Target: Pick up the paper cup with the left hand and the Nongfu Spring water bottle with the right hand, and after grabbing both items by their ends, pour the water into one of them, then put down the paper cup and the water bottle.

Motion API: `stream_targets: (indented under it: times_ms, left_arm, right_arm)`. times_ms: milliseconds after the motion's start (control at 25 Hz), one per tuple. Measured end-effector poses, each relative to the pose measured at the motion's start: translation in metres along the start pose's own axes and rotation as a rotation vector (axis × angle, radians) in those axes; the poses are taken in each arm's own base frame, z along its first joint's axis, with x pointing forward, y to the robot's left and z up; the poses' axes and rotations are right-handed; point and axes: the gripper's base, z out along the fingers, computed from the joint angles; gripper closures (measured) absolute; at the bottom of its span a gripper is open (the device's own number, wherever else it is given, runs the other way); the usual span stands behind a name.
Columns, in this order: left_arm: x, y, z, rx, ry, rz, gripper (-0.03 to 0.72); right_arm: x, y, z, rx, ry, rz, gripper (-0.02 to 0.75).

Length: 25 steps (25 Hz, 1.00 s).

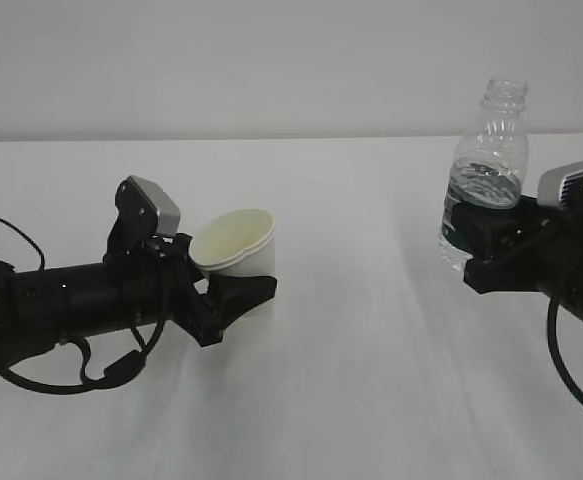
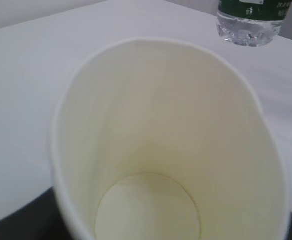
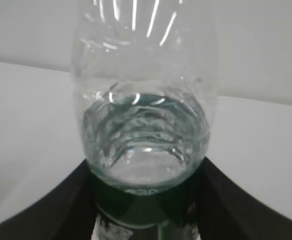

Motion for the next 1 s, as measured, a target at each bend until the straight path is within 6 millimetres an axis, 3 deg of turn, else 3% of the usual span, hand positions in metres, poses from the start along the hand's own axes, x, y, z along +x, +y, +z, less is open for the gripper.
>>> stream_targets:
  times_ms: [720,1000]
  left_arm:
    - [-0.007,-0.018,0.018,0.065,0.025,0.023,0.214]
    - [0.004,-0.026,0.036,0.111,0.049,0.022,0.214]
  right_arm:
    - [-0.023,0.000,-0.021,0.001,0.086,-0.010,0.328]
    - [-0.026,0.001,-0.026,-0.004,0.117,-0.028,0.328]
